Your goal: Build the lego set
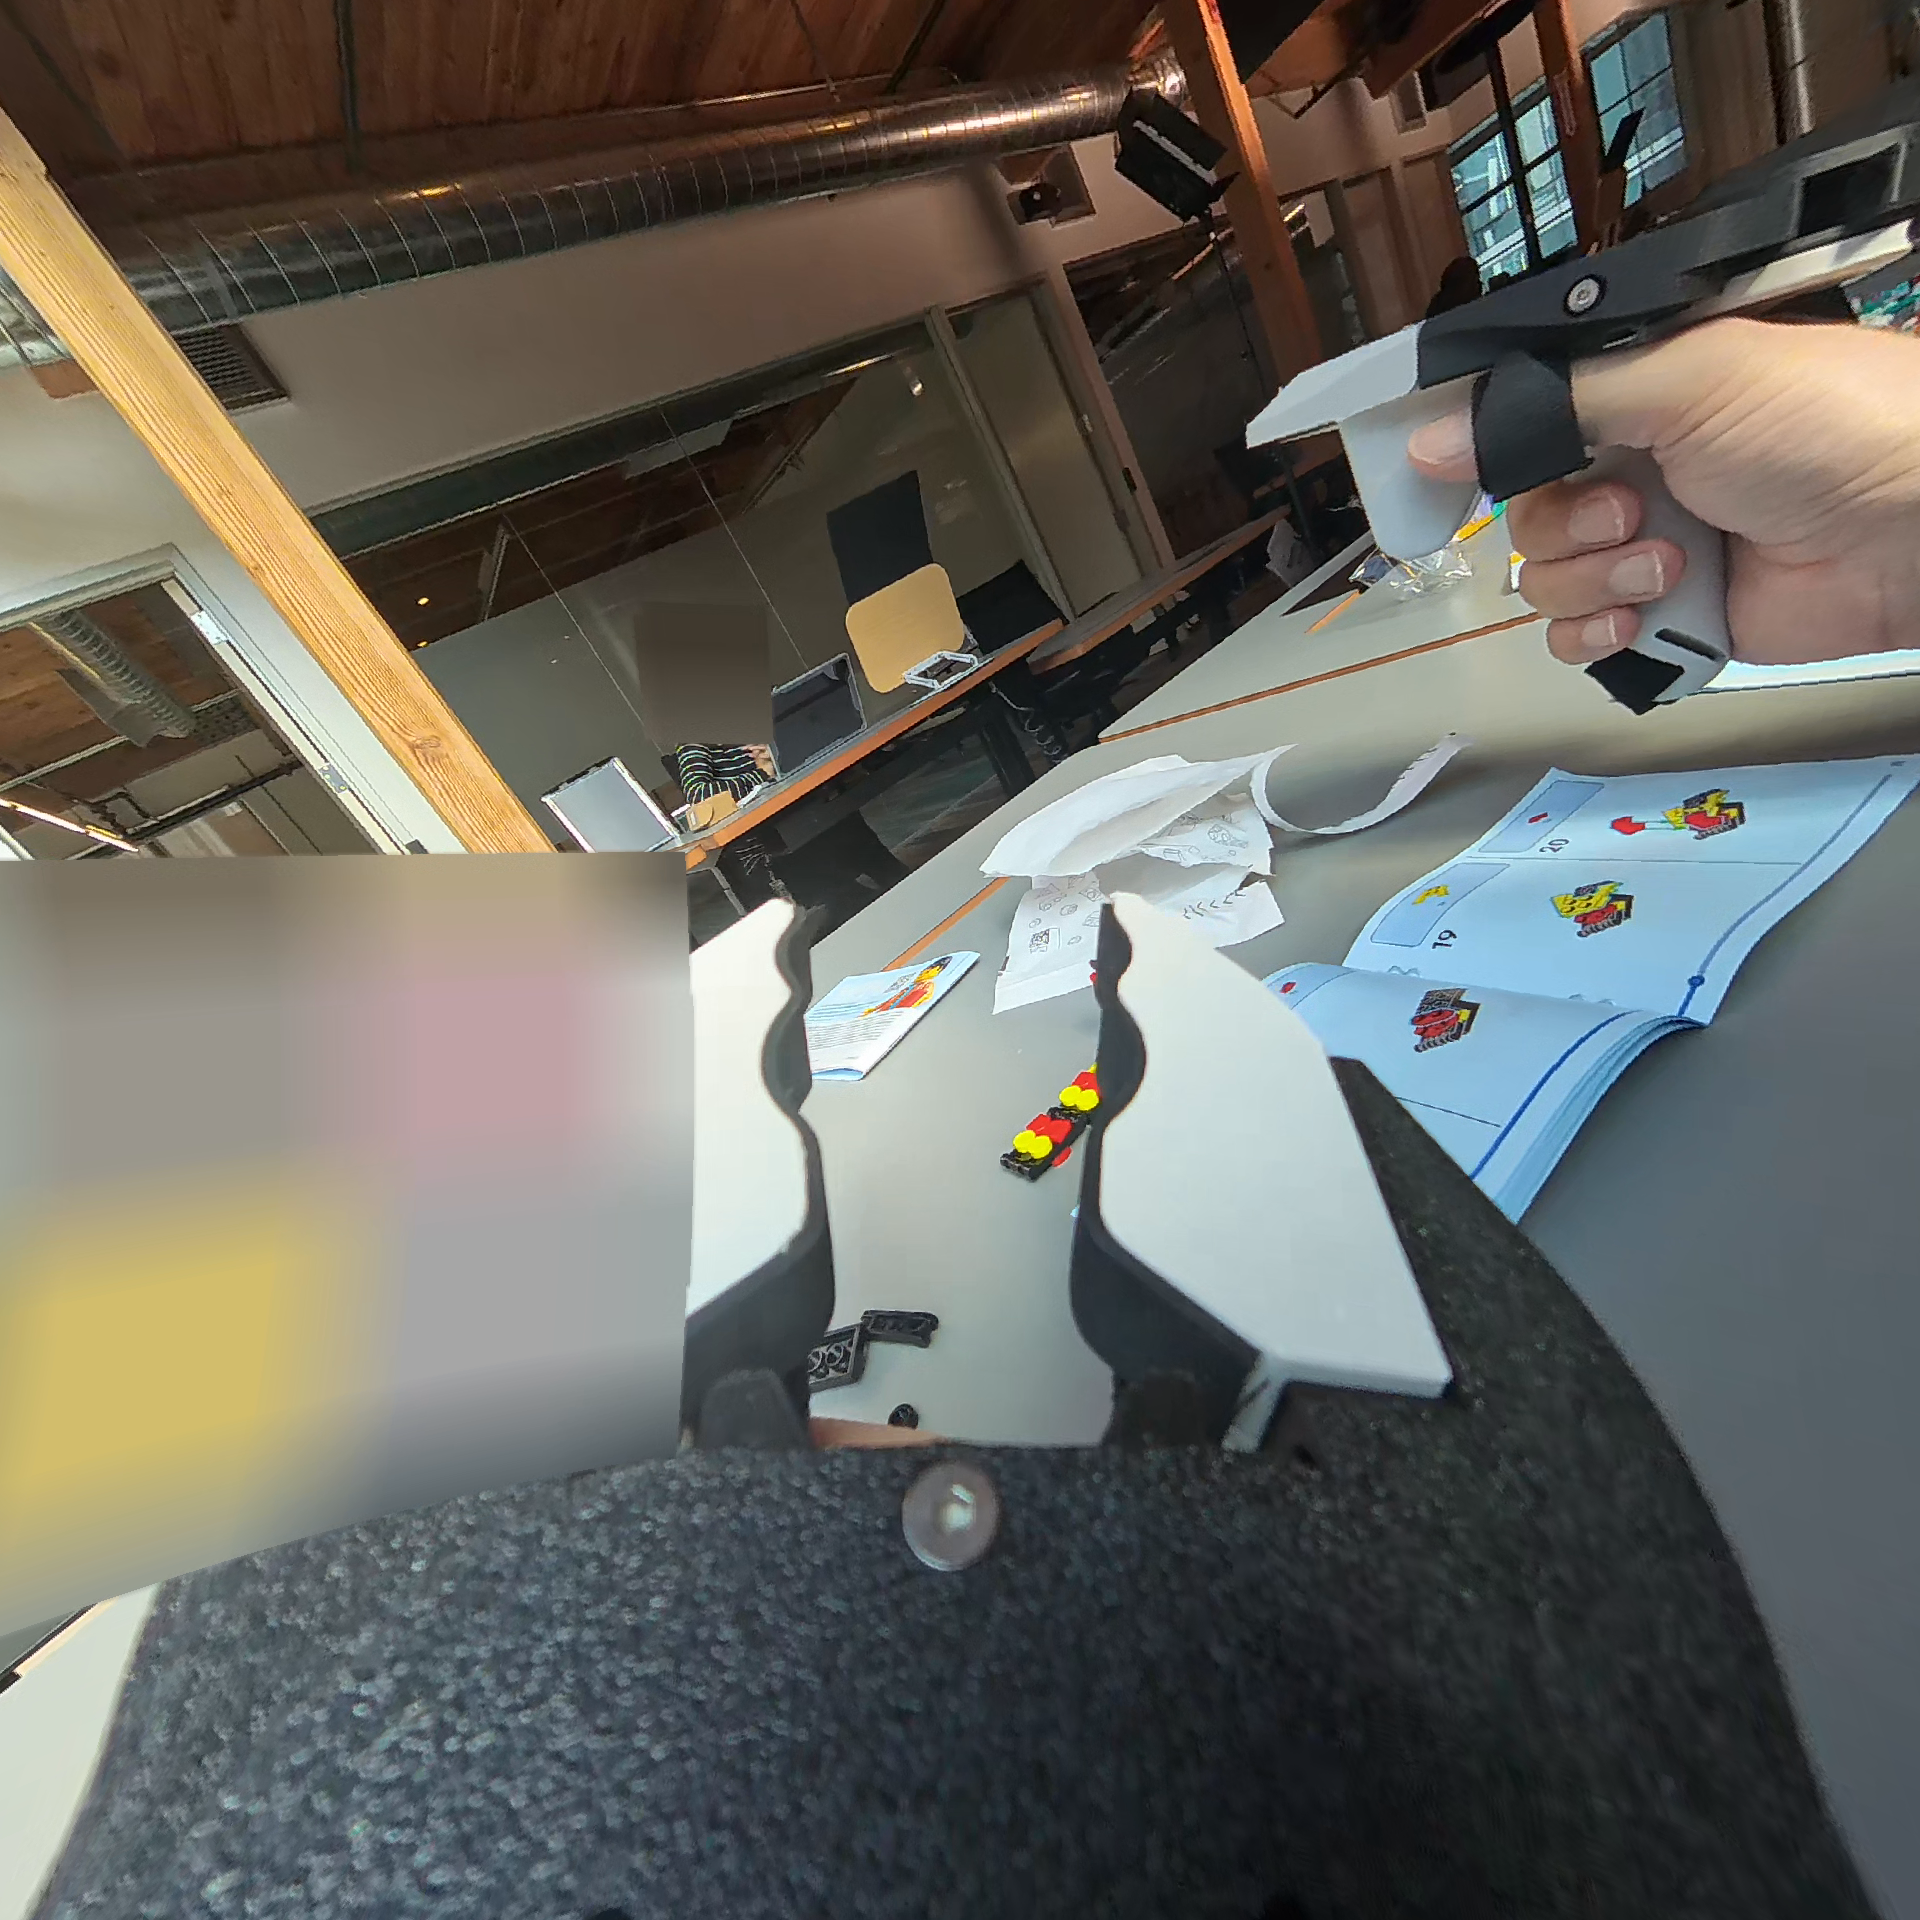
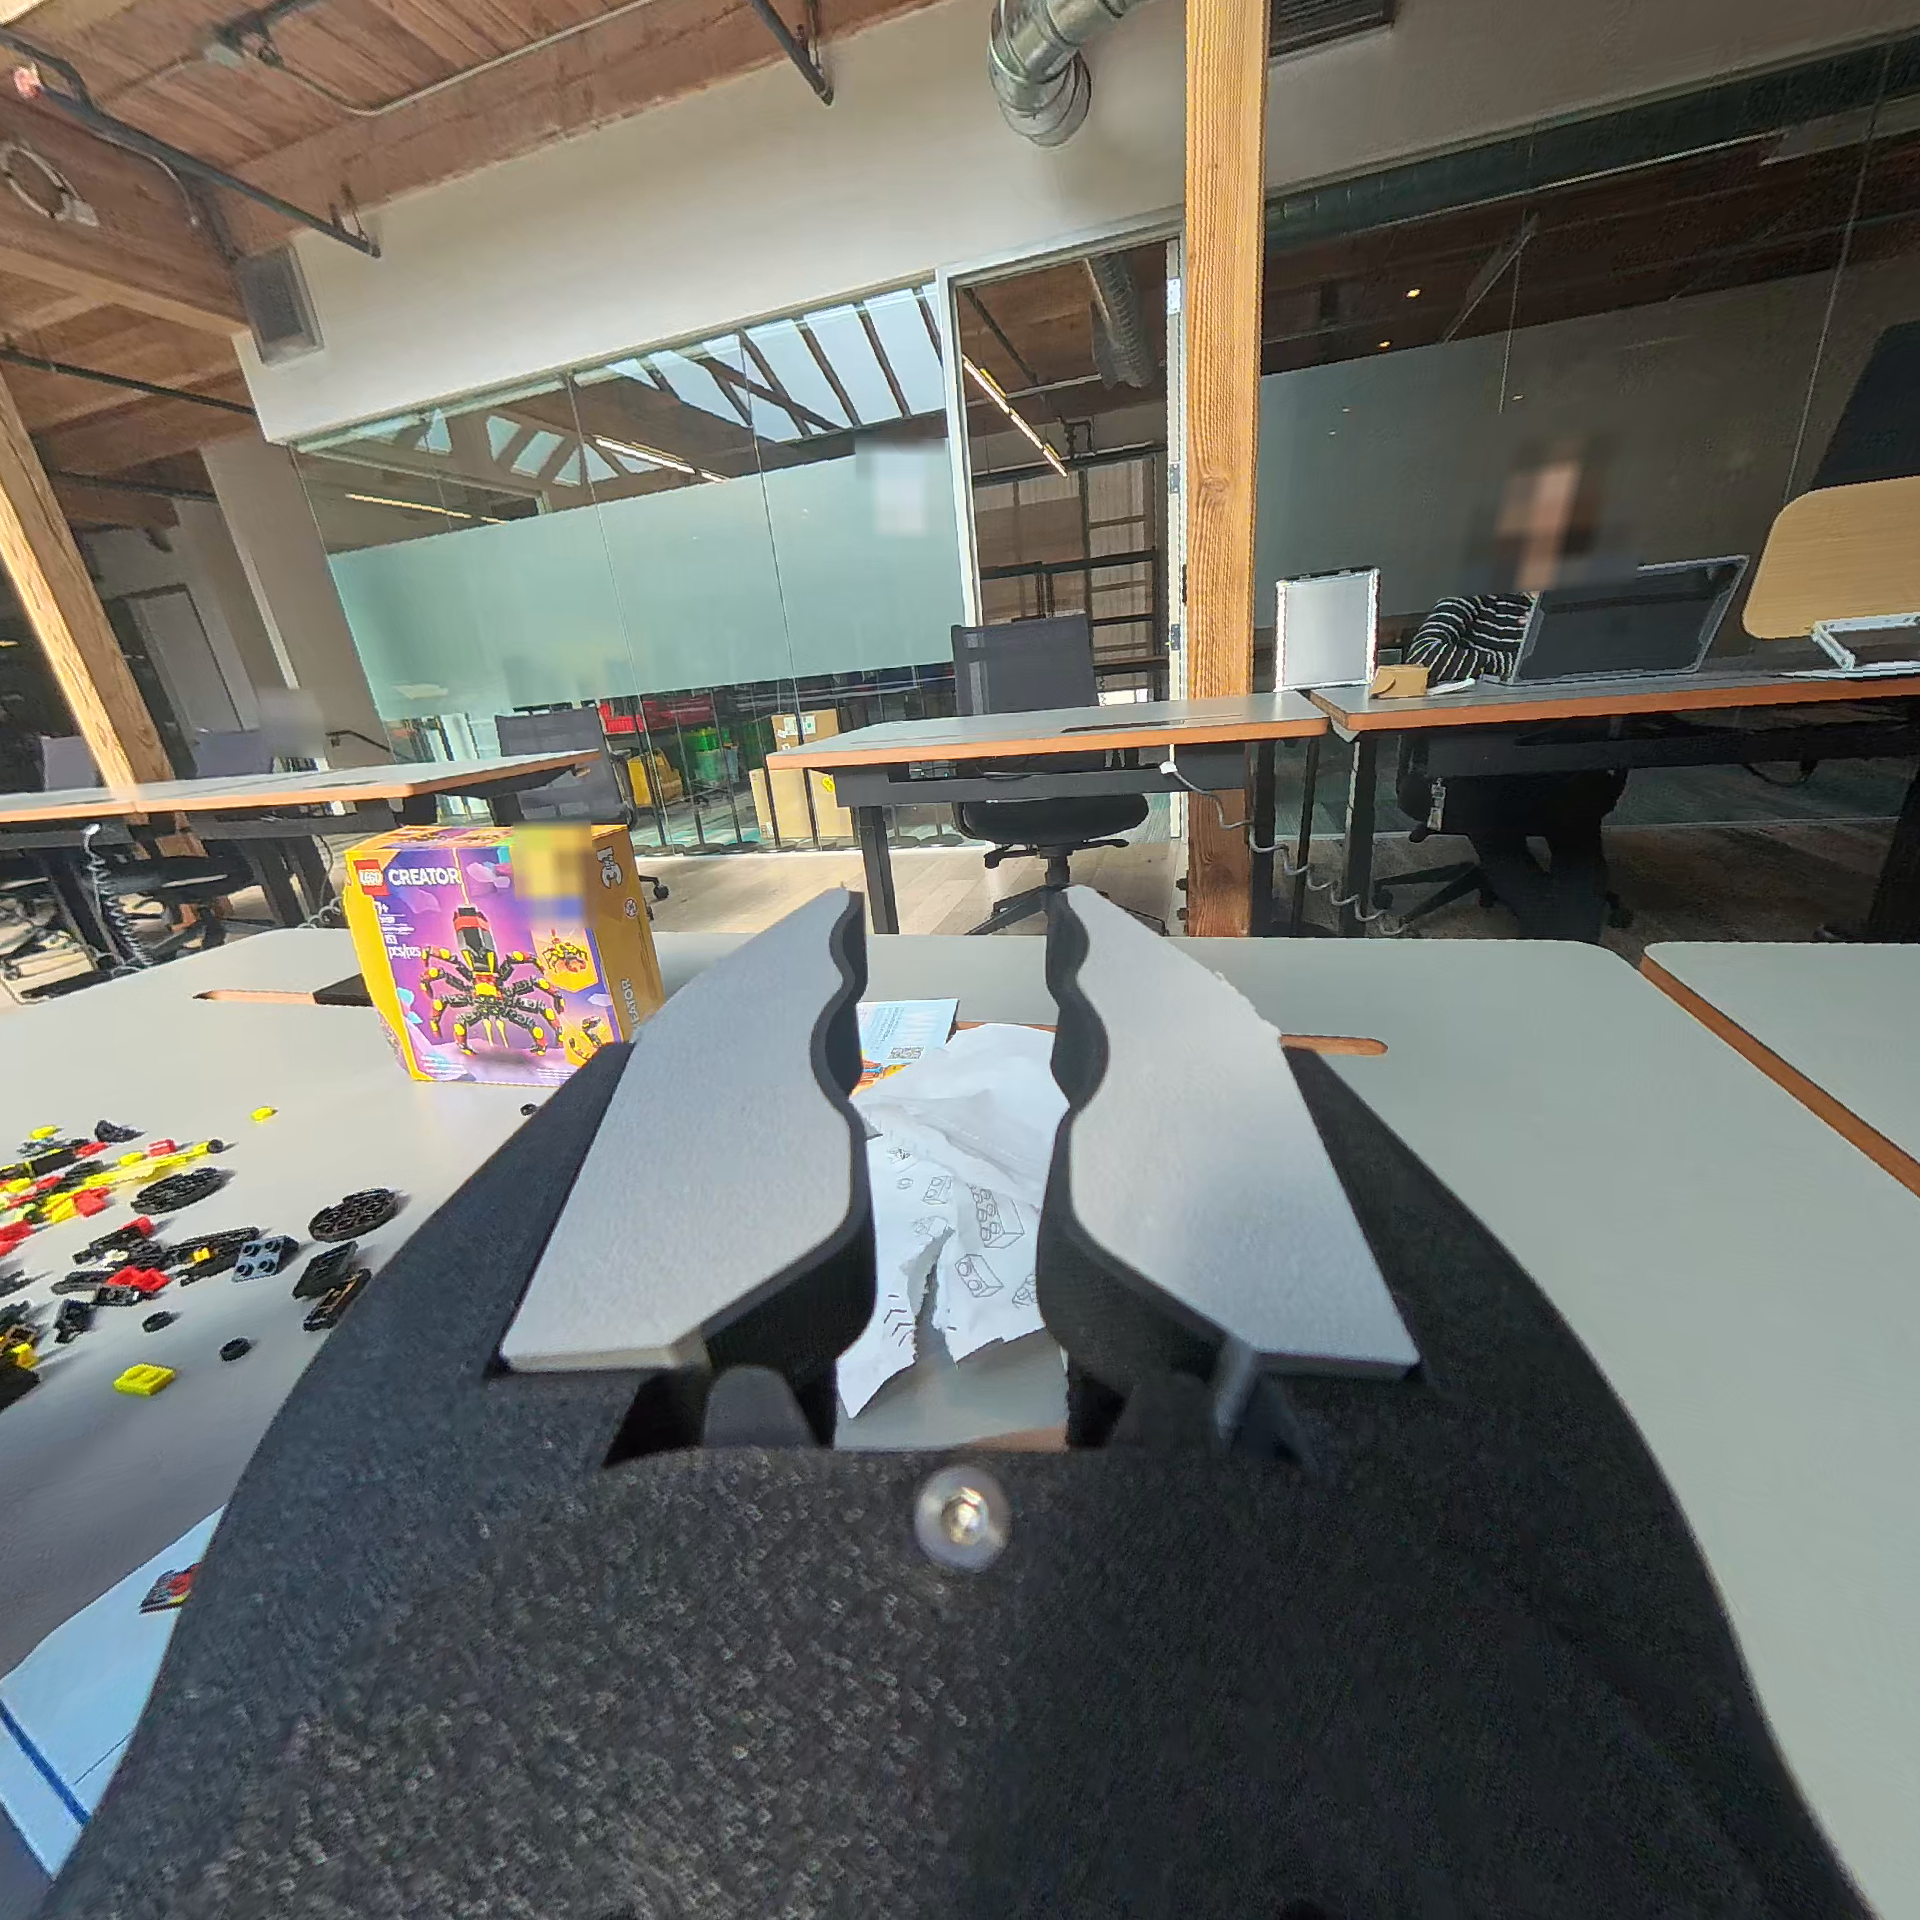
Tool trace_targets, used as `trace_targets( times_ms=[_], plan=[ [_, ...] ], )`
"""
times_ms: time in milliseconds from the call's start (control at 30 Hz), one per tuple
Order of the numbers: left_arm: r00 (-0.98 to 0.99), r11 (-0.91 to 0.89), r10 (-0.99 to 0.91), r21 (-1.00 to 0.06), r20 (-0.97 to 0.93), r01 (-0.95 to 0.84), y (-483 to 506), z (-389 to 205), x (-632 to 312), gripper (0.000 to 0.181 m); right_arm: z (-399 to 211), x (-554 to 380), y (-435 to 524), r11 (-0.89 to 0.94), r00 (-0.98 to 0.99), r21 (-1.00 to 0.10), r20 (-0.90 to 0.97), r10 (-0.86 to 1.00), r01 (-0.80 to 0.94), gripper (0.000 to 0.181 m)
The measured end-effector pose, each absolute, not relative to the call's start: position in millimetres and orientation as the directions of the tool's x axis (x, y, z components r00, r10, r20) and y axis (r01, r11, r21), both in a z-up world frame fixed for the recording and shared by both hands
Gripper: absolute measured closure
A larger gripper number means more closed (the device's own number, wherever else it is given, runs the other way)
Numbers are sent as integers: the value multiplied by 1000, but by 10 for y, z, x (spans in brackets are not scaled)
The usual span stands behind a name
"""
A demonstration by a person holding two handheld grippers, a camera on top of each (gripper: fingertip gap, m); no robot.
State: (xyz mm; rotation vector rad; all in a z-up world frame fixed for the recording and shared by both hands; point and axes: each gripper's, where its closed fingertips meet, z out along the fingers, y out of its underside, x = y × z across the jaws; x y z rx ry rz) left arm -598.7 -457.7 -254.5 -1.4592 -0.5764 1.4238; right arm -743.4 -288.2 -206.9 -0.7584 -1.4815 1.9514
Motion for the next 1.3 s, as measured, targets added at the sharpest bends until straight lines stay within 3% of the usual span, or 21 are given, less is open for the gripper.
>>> trace_targets(
  times_ms=[1300],
  plan=[
    [238,-370,868,-887,-436,-275,-4614,-2545,-5959,128,-2118,-7432,-2928,-200,-682,-974,-77,727,-103,149]
  ],
)
